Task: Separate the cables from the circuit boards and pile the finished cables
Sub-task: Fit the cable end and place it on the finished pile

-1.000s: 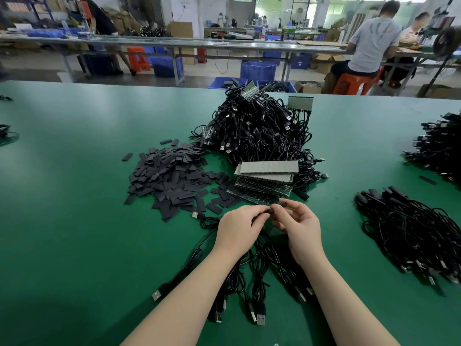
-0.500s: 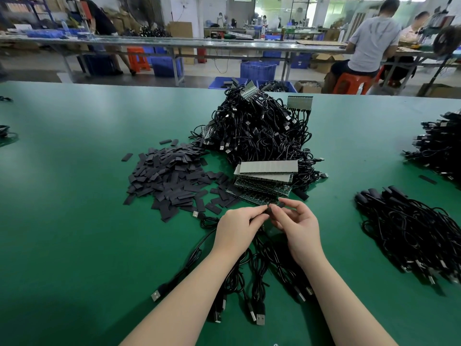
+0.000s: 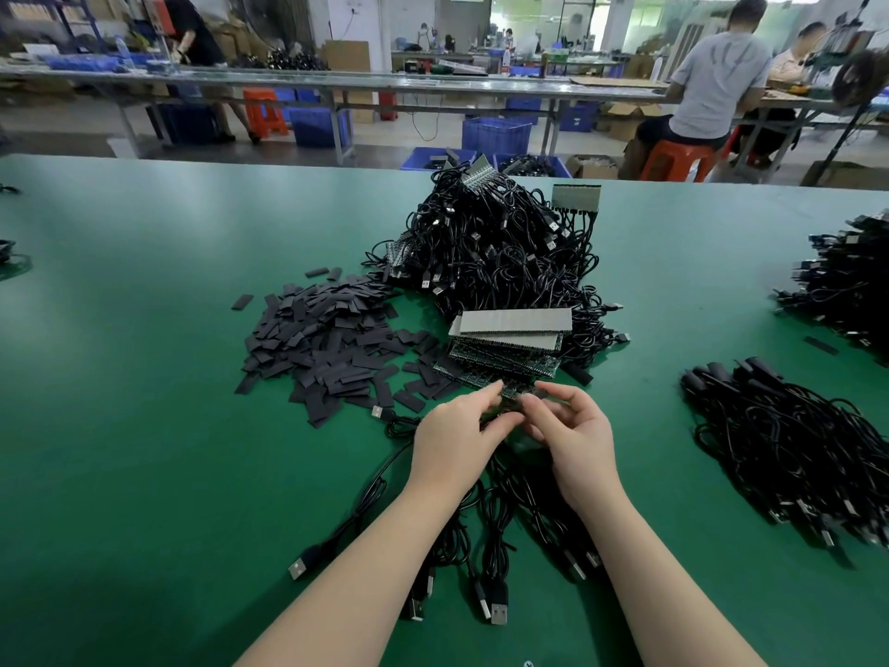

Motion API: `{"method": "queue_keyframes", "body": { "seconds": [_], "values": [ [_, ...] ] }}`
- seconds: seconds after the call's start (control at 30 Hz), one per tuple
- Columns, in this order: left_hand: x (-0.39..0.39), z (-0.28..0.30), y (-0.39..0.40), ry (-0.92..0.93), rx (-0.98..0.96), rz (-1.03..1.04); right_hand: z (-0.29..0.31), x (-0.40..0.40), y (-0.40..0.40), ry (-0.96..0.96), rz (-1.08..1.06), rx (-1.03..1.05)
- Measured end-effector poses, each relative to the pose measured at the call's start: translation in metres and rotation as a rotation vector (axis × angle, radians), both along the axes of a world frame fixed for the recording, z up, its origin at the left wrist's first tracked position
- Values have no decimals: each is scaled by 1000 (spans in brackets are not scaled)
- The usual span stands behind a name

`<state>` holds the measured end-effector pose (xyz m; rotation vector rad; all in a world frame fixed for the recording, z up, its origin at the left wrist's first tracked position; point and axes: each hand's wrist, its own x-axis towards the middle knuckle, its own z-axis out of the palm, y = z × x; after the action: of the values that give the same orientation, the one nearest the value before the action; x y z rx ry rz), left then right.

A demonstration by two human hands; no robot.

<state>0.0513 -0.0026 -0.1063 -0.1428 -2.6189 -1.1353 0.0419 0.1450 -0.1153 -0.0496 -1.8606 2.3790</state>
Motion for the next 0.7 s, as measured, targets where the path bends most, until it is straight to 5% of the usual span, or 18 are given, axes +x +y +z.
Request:
{"method": "queue_keyframes", "body": {
  "seconds": [0.1,0.33,0.7],
  "values": [
    [1,0,-1,72,-115,100,1,1,0,1,2,-13],
    [0,1,1,81,-121,-104,2,-1,-1,-29,-61,-29],
    [1,4,1,105,-127,-67,4,2,-4,-9,-45,54]
  ]
}}
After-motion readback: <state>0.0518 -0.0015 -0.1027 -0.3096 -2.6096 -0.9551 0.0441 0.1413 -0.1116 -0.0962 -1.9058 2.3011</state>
